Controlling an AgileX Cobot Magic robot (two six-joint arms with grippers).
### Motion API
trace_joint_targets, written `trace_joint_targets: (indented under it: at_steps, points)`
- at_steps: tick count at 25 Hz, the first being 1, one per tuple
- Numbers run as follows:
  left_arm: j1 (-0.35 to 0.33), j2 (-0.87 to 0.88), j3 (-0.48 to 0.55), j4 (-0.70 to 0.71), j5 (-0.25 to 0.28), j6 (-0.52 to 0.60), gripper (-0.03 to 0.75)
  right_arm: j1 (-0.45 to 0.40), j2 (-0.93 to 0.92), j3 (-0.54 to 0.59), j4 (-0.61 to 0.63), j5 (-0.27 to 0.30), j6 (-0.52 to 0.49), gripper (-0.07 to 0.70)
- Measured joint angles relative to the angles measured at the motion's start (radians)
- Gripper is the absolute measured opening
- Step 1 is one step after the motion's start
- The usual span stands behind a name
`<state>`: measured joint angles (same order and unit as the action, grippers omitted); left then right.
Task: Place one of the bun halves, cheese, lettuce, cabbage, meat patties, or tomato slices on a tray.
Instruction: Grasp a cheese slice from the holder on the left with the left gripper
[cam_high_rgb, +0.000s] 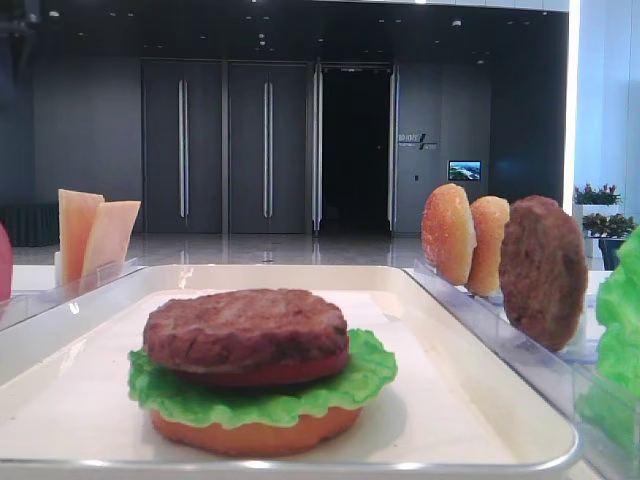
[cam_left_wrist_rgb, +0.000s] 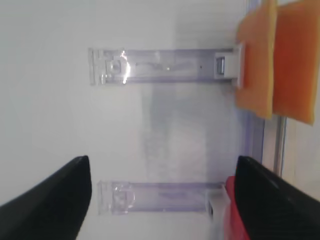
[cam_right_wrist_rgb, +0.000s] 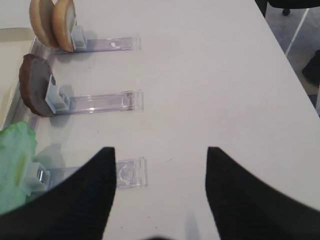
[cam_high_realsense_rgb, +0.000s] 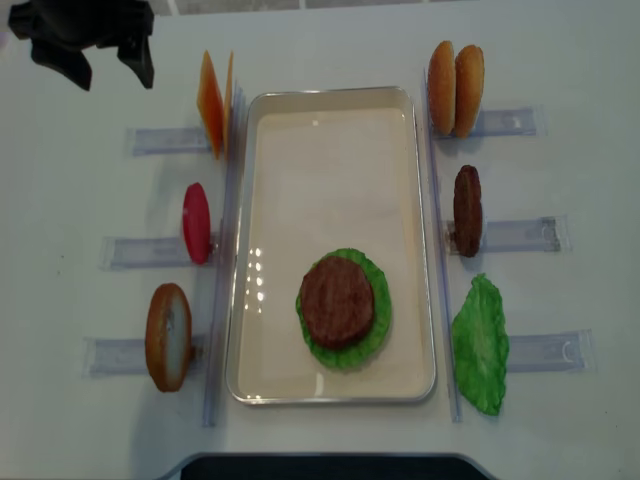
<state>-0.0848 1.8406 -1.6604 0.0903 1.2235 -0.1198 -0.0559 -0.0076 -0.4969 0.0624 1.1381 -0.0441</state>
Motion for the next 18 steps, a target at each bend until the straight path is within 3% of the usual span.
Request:
trace_joint_targets:
  at_steps: [9,18]
  points:
    - [0.000,0.160,-0.206,-0.023,0.001,0.003,0.688,0.000,0.000,0.000,0.000,0.000,0.000,0.411]
    - [-0.048,0.181,-0.226,-0.072,0.005,-0.004,0.688,0.000,0.000,0.000,0.000,0.000,0.000,0.411]
